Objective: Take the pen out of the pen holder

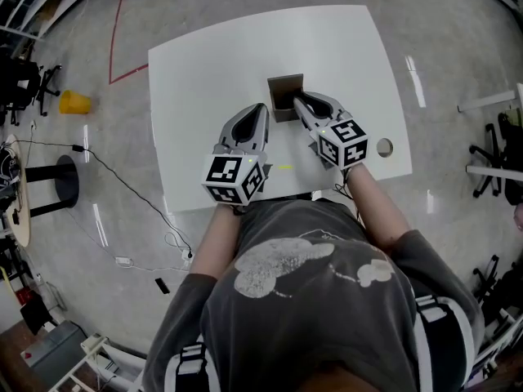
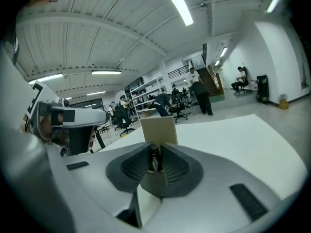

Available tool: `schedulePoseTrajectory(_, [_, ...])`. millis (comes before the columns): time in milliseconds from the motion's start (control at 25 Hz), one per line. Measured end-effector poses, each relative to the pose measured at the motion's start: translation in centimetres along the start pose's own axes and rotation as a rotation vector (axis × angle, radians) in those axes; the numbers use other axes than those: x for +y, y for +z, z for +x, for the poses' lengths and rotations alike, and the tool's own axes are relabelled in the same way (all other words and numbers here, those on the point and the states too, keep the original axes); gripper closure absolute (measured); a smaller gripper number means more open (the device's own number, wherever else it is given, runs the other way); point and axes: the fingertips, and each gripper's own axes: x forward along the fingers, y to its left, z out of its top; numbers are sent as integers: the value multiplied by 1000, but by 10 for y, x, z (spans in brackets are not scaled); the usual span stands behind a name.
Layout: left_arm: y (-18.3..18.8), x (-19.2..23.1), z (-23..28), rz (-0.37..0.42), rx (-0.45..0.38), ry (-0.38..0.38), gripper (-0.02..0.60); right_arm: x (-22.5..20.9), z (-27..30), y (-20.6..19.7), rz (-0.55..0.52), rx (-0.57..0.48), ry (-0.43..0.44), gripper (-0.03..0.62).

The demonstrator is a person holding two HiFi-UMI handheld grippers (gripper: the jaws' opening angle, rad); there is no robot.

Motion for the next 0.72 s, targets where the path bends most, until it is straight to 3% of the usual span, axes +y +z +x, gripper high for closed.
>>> schedulePoseTrajectory(400, [3, -4, -11, 18, -10, 24, 574, 1, -11, 17, 10, -64, 1, 537])
schedulePoseTrajectory(720, [-2, -18, -35, 19, -24, 99, 574, 2, -47, 48, 21, -186, 48, 537])
